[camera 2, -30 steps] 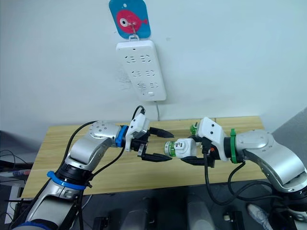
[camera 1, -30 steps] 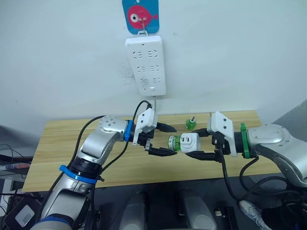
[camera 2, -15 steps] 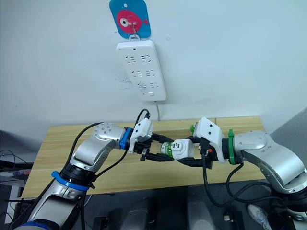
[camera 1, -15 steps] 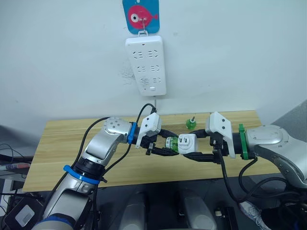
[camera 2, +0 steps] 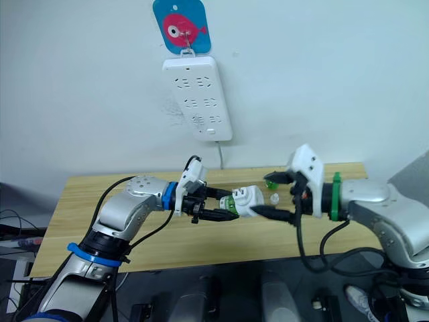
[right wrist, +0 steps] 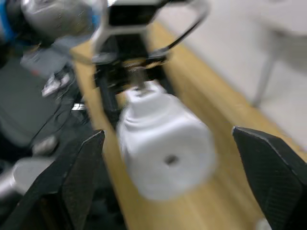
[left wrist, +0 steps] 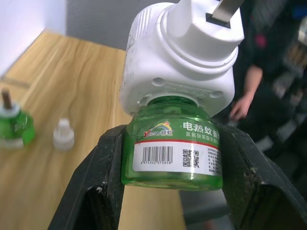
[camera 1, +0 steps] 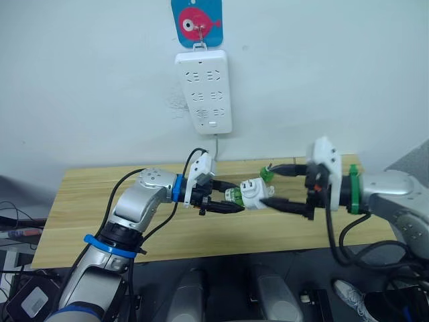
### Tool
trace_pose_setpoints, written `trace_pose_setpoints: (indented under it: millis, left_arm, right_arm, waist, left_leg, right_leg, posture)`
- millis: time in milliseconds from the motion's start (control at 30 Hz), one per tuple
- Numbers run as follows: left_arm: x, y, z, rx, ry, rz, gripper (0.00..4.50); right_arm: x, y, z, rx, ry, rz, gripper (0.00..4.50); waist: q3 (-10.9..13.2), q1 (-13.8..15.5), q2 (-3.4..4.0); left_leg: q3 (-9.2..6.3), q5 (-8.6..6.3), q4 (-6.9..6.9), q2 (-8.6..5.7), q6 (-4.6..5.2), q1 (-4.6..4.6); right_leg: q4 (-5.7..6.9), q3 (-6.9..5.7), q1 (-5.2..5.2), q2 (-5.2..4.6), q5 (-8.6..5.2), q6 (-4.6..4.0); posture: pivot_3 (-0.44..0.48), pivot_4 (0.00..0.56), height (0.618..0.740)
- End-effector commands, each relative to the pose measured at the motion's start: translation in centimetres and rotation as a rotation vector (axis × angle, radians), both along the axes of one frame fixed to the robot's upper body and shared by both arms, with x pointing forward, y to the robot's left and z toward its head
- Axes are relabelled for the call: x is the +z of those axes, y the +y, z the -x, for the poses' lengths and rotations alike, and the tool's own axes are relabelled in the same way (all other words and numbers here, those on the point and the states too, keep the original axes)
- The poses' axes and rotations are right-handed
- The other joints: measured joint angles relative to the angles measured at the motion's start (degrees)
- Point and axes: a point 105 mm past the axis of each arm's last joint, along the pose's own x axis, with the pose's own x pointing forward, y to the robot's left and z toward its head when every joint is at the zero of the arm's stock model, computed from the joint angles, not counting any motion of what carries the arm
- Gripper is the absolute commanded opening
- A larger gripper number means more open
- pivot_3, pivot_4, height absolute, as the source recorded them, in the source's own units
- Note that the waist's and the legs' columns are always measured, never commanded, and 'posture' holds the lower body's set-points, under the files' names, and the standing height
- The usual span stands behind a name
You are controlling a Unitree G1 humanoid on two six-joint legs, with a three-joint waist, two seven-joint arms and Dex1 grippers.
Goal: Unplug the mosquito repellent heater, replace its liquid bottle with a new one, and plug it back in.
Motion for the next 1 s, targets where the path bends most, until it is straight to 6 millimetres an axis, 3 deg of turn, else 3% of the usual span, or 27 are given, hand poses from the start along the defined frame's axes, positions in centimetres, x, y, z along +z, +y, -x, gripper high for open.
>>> trace_pose_setpoints:
  millis: [33,167,367,600,1000]
  left_arm:
    - [1.7,0.5,-0.2,0.061,0.206,0.137,2.32]
    - [2.9,0.8,-0.1,0.082,0.442,0.26,2.32]
    - [4.5,0.6,0.2,0.043,0.686,0.386,2.32]
    - [5.8,0.3,-0.2,0.023,0.793,0.452,2.32]
    - [6.5,-0.3,0.6,-0.033,0.864,0.468,2.32]
  right_arm:
    - [1.7,-1.5,-0.2,-0.083,0.02,-0.16,4.5]
    - [1.5,-1.7,0.2,-0.15,0.107,-0.365,4.5]
    - [0.0,-0.3,0.6,-0.238,0.247,-0.636,4.5]
    - [-0.1,1.6,0.5,-0.228,0.357,-0.817,4.5]
    - [1.2,4.4,0.4,-0.116,0.389,-0.885,4.5]
  waist:
    - [0.0,-0.01,0.0]
    - [0.0,-0.02,0.0]
    - [0.0,-0.11,0.0]
    - [-0.01,-0.36,0.0]
    - [-0.02,-0.92,0.01]
  left_leg:
    - [-0.02,0.0,0.0,0.0,0.0,0.0]
    - [-0.04,0.0,-0.02,0.0,0.0,-0.01]
    - [0.01,0.0,-0.02,0.0,0.0,0.0]
    - [0.05,0.01,-0.03,0.0,0.0,0.03]
    - [0.08,0.02,-0.04,0.0,-0.01,0.02]
  right_leg:
    - [0.0,-0.01,0.0,0.0,0.0,0.0]
    - [0.01,-0.02,0.0,0.0,0.0,0.0]
    - [0.04,0.03,-0.01,0.0,0.0,0.01]
    - [0.13,0.06,-0.04,0.03,0.0,0.03]
    - [0.12,0.09,-0.06,0.04,0.0,0.03]
  posture:
    - [-0.214,0.232,0.74]
    - [-0.214,0.231,0.74]
    - [-0.22,0.23,0.74]
    - [-0.223,0.226,0.74]
    - [-0.225,0.212,0.74]
